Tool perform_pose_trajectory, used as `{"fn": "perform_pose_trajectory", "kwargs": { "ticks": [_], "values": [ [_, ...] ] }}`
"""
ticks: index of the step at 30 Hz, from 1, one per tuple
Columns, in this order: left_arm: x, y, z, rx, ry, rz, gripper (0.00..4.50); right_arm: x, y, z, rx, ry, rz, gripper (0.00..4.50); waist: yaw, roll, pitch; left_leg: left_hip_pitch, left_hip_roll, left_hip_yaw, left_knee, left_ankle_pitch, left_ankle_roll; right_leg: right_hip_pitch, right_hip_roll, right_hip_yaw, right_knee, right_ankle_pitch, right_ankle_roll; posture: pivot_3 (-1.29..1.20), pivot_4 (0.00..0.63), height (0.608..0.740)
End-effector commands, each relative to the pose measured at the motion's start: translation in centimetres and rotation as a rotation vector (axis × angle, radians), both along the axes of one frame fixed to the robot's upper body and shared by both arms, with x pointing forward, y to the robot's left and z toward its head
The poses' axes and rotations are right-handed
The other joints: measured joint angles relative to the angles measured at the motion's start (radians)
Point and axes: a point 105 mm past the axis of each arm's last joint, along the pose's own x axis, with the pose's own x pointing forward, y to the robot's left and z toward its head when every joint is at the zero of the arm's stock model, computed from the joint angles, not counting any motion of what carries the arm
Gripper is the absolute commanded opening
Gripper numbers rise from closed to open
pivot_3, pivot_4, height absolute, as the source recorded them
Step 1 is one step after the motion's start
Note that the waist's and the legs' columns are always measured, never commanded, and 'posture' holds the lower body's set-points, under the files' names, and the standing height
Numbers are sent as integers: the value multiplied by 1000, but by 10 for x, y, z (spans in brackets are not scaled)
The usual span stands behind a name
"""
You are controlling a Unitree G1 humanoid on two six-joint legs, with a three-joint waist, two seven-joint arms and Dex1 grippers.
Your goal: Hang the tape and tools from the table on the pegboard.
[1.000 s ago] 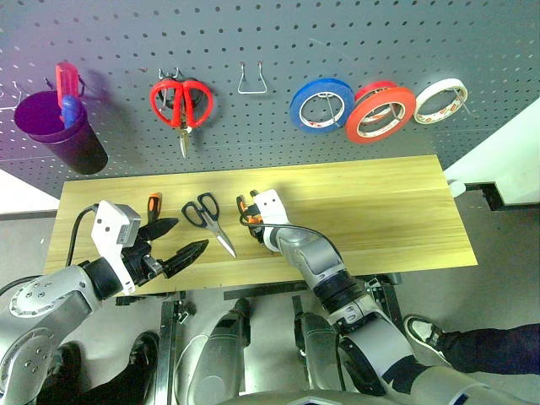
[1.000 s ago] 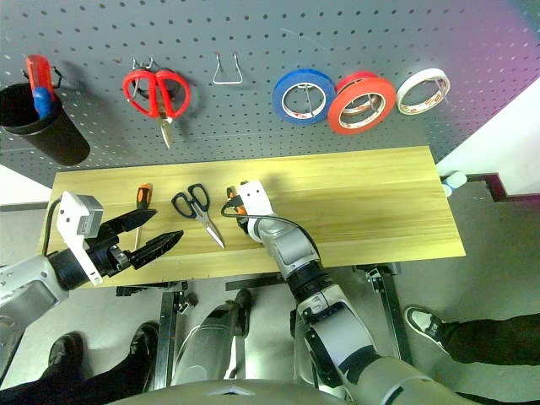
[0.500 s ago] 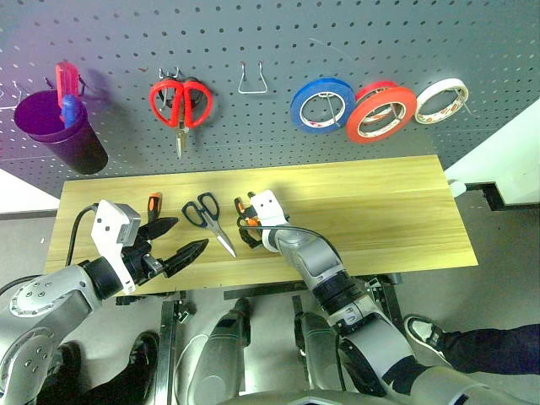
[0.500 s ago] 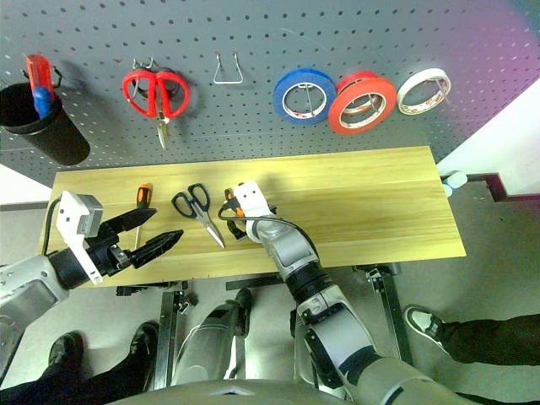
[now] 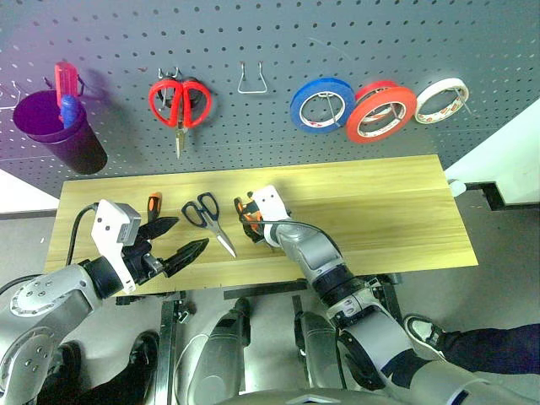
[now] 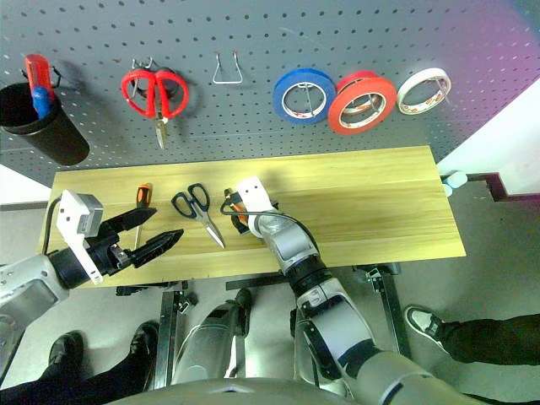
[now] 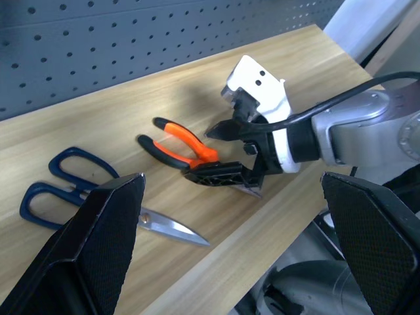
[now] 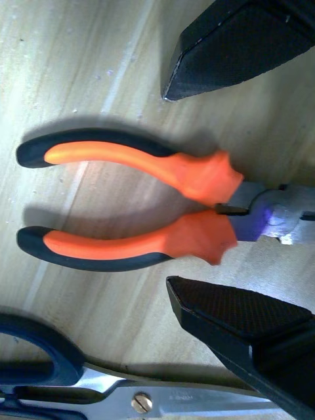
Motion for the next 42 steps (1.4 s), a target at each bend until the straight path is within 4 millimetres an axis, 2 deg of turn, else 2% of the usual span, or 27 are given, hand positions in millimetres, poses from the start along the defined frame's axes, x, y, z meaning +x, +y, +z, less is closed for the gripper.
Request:
{"fn": "perform_pose_trajectory", "kwargs": {
  "ticks": [1, 9, 14, 17, 18, 25, 37, 42],
  "values": [
    [-4, -1, 8, 7, -32, -7, 4500, 0, 26, 15, 42, -30, 59, 4469, 0, 0, 0, 0, 0, 0, 0, 0, 0, 0, 0, 0, 0, 0, 0, 96, 392, 740],
    [-5, 13, 11, 37, -46, 39, 4500, -2, 32, 11, 50, -13, 70, 4469, 3, 0, 6, 0, 0, 0, 0, 0, 0, 0, 0, 0, 0, 0, 0, 112, 407, 740],
    [-4, 15, 12, 33, -52, 57, 4500, -4, 29, 6, 52, 5, 62, 4469, 6, 0, 6, 0, 0, 0, 0, 0, 0, 0, 0, 0, 0, 0, 0, 119, 412, 740],
    [-3, 16, 12, 44, -61, 67, 4500, -7, 30, 2, 51, 28, 77, 3883, 7, 0, 7, 0, 0, 0, 0, 0, 0, 0, 0, 0, 0, 0, 0, 119, 413, 740],
    [-3, 17, 12, 47, -65, 69, 4500, -8, 30, 1, 41, 23, 86, 3883, 8, 0, 7, 0, 0, 0, 0, 0, 0, 0, 0, 0, 0, 0, 0, 119, 413, 740],
    [-3, 16, 12, 43, -66, 74, 4500, -12, 29, -7, 12, 43, 101, 2122, 14, 0, 10, 0, 0, 0, -1, 0, 0, 0, 0, 0, 0, 0, 0, 121, 417, 740],
    [-2, 16, 10, 35, -55, 76, 4500, -7, 22, -3, 46, 38, 73, 2100, 22, -1, 13, 0, 1, 0, -1, 0, 0, 0, 0, 0, -1, 0, 0, 117, 419, 740],
    [0, 14, 9, 26, -57, 73, 4500, 4, 7, 20, 123, -51, 34, 2100, 23, -1, 18, -1, 1, 0, -1, 0, 0, -1, 0, 0, -1, 0, 0, 99, 411, 740]
  ]
}}
